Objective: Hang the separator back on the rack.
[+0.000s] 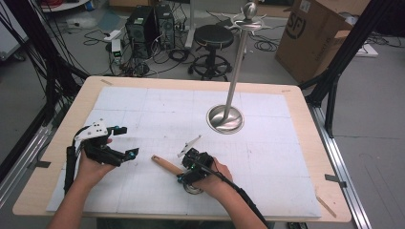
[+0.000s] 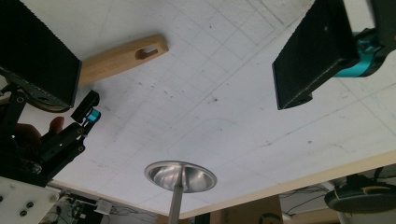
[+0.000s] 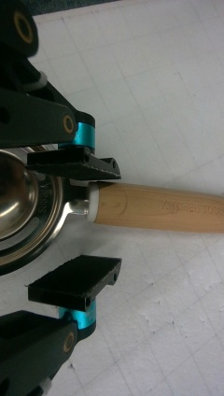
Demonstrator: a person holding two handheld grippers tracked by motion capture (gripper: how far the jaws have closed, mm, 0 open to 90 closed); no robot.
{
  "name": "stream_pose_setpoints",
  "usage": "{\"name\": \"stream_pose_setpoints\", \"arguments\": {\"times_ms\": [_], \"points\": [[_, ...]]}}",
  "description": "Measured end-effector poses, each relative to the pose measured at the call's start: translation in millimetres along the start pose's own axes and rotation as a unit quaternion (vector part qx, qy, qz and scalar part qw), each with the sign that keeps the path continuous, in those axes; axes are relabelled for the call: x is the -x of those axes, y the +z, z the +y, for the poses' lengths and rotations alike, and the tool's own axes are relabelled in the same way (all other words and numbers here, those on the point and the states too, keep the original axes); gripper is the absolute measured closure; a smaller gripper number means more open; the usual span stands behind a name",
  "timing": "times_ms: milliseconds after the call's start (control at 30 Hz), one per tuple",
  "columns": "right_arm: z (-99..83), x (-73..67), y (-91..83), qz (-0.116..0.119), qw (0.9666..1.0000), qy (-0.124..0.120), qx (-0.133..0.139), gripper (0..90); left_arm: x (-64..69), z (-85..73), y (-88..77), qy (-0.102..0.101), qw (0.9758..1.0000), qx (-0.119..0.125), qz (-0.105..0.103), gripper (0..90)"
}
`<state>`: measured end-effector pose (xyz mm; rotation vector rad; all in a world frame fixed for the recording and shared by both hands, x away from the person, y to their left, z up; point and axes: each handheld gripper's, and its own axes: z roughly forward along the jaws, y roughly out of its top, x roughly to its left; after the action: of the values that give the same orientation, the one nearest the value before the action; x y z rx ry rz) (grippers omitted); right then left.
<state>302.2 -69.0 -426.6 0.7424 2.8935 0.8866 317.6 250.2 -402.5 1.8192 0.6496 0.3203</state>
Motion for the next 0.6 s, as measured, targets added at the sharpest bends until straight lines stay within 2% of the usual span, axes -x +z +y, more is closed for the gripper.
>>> {"name": "stream_pose_setpoints", "arguments": {"times_ms": [100, 333, 367, 400, 467, 533, 600], "points": [[1.6, -1.1, 0.3, -0.003, 1.0, -0.004, -0.007, 49.6, -0.1, 0.1, -0.6, -0.001, 1.0, 0.001, 0.001, 1.9], [15.9, -8.7, 4.0, -0.032, 0.9972, -0.03, -0.061, 50.9, 0.0, 0.1, -0.8, -0.002, 1.0, 0.002, 0.002, 1.9], [15.9, -8.7, 4.0, -0.032, 0.9972, -0.03, -0.061, 50.9, 0.0, 0.1, -0.8, -0.002, 1.0, 0.002, 0.002, 1.9], [20.0, -10.0, 5.2, -0.036, 0.9959, -0.031, -0.077, 51.3, 0.4, 0.2, -0.4, -0.001, 1.0, 0.0, 0.002, 1.9], [22.1, -10.3, 6.0, -0.039, 0.9951, -0.033, -0.084, 51.4, 0.8, 0.2, -0.4, 0.0, 1.0, -0.001, 0.002, 1.9], [28.6, -11.2, 7.7, -0.04, 0.9925, -0.035, -0.11, 53.0, 1.4, 0.5, -0.8, 0.001, 1.0, 0.0, 0.002, 1.9], [31.4, -10.0, 8.2, -0.039, 0.9914, -0.037, -0.12, 56.7, 1.6, 0.6, -1.1, 0.0, 1.0, 0.0, 0.002, 1.9]]}}
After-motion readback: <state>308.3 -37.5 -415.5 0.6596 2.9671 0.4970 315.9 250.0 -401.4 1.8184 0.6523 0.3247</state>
